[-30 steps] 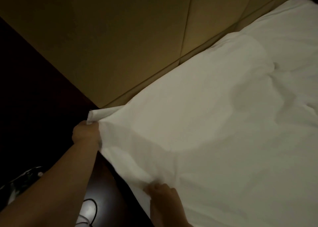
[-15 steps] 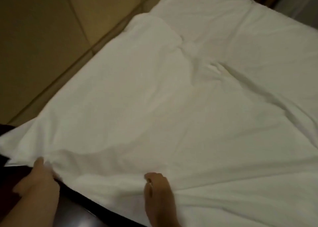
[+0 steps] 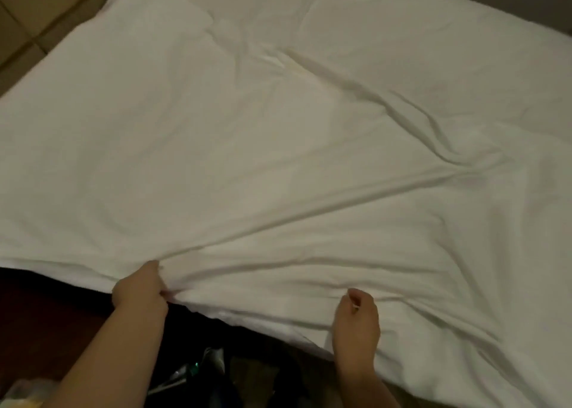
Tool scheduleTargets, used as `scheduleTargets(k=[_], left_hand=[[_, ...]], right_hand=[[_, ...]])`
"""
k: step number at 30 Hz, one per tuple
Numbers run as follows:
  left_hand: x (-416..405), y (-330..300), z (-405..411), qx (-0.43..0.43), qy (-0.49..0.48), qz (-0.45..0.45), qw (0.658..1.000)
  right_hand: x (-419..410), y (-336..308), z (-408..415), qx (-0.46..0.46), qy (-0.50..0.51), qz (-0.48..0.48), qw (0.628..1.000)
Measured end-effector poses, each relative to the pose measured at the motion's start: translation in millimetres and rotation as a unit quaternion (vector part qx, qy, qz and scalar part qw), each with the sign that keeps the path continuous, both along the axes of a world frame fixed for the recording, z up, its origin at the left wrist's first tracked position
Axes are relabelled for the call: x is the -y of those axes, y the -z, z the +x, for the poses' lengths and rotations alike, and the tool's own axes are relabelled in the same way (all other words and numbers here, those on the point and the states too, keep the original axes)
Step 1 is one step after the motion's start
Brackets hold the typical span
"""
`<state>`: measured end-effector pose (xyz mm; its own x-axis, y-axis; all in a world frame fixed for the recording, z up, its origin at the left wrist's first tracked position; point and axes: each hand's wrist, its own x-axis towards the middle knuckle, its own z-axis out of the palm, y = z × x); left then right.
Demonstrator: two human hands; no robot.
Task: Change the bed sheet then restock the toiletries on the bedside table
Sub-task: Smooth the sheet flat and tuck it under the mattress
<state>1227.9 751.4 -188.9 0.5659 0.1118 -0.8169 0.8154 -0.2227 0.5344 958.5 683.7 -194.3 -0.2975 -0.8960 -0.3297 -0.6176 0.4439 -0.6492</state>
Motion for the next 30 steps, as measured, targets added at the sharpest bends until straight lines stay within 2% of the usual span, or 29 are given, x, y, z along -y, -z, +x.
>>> scheduleTargets(k=[5, 9, 11, 13, 14, 15, 17, 19, 20, 21, 22, 23, 24, 25, 26, 28, 29, 30], left_hand=[[12.6, -3.1, -88.9, -0.094, 0.092, -0.067, 0.989], [13.0, -9.7, -146.6, -0.138, 0.112, -0.068, 0.982], [16.9, -11.3, -162.5, -0.15, 0.155, -0.074, 0.974], [24.7, -14.0, -174.4, -0.094, 0.256, -0.05, 0.961], [29.2, -11.2, -178.9, -0.016, 0.339, -0.003, 0.941], [33.5, -9.8, -182.8, 0.085, 0.416, 0.047, 0.904], [40.3, -13.3, -188.6, 0.221, 0.486, 0.057, 0.844], [50.6, -12.8, -198.9, 0.199, 0.556, 0.043, 0.806], [57.4, -7.2, -205.2, 0.119, 0.555, 0.029, 0.823], [62.2, -6.8, -210.7, 0.009, 0.52, -0.002, 0.854], [64.2, -8.2, -217.5, -0.119, 0.453, -0.052, 0.882], [63.7, -8.7, -225.0, -0.217, 0.387, -0.103, 0.89], [64.3, -7.8, -232.0, -0.276, 0.332, -0.146, 0.89], [66.0, -10.0, -237.2, -0.303, 0.275, -0.183, 0.894], [68.3, -13.3, -240.7, -0.306, 0.203, -0.216, 0.905], [73.9, -15.0, -241.0, -0.252, 0.068, -0.247, 0.933], [73.8, -13.4, -238.4, -0.218, 0.034, -0.25, 0.943], [68.2, -10.3, -234.3, -0.192, 0.016, -0.244, 0.95]], right_hand=[[1.2, 1.2, -60.5, 0.105, 0.175, 0.126, 0.971], [1.5, -10.4, -80.2, 0.156, 0.236, 0.146, 0.948], [9.2, -14.0, -87.8, 0.225, 0.298, 0.157, 0.914], [22.6, -21.7, -91.8, 0.317, 0.364, 0.155, 0.862], [28.2, -24.8, -95.5, 0.359, 0.381, 0.138, 0.841], [35.1, -21.9, -99.8, 0.4, 0.398, 0.108, 0.819], [48.6, -27.9, -103.7, 0.438, 0.406, 0.056, 0.8], [65.6, -21.1, -113.7, 0.51, 0.437, 0.036, 0.74], [70.8, -21.5, -117.3, 0.512, 0.442, 0.019, 0.736], [73.5, -15.6, -123.8, 0.518, 0.461, 0.028, 0.72], [75.0, -15.2, -126.3, 0.507, 0.468, 0.046, 0.723], [71.0, -13.1, -130.5, 0.482, 0.467, 0.046, 0.74], [64.2, -17.9, -131.5, 0.473, 0.463, 0.024, 0.749], [56.3, -18.4, -135.3, 0.469, 0.418, 0.033, 0.778], [45.9, -21.4, -140.4, 0.478, 0.428, 0.022, 0.767], [26.4, -15.4, -150.6, 0.519, 0.481, -0.01, 0.707], [19.3, -12.8, -153.1, 0.52, 0.516, 0.008, 0.681], [11.2, -9.7, -158.0, 0.51, 0.538, 0.006, 0.671]])
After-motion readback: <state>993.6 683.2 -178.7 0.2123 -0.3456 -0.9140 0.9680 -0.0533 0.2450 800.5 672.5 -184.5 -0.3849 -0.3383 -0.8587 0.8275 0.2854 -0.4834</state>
